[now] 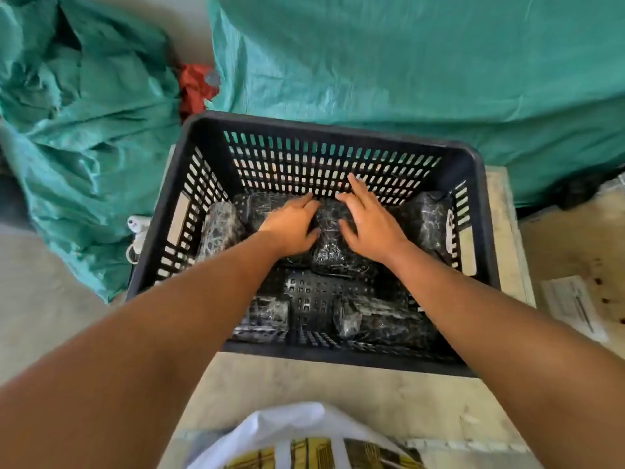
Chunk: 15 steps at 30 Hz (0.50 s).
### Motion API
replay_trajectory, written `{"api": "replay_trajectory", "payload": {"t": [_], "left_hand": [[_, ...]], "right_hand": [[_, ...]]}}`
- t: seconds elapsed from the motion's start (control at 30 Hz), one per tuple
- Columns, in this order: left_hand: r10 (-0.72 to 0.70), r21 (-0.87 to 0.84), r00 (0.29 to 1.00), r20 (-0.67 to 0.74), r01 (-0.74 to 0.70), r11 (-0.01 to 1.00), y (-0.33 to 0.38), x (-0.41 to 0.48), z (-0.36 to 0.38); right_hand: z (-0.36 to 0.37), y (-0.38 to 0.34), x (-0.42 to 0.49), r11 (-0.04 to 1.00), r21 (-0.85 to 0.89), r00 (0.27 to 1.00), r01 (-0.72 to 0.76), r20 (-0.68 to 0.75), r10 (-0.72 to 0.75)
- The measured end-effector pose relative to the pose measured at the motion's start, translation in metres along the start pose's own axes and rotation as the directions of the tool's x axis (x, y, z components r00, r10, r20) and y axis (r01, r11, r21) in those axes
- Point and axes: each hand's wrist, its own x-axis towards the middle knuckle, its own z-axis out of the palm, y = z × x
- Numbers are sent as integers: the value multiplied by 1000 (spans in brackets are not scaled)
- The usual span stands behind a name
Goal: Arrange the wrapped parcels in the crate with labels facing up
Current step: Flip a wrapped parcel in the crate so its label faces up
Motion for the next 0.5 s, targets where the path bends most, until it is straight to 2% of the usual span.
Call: {"api": "replay_trajectory", "payload": {"t": [0.13,0.27,0.5], "left_hand": [[-39,-53,998,51,41,998,-4,-3,9],[-35,-26,997,64,37,999,-6,-7,16],[-14,-65,995,102,20,998,-19,-12,30]], "right_hand": [[19,5,-12,996,6,980,-84,183,81],[32,5,-19,997,2,977,-77,201,75],[55,3,-31,970,-216,911,-110,369,185]]}}
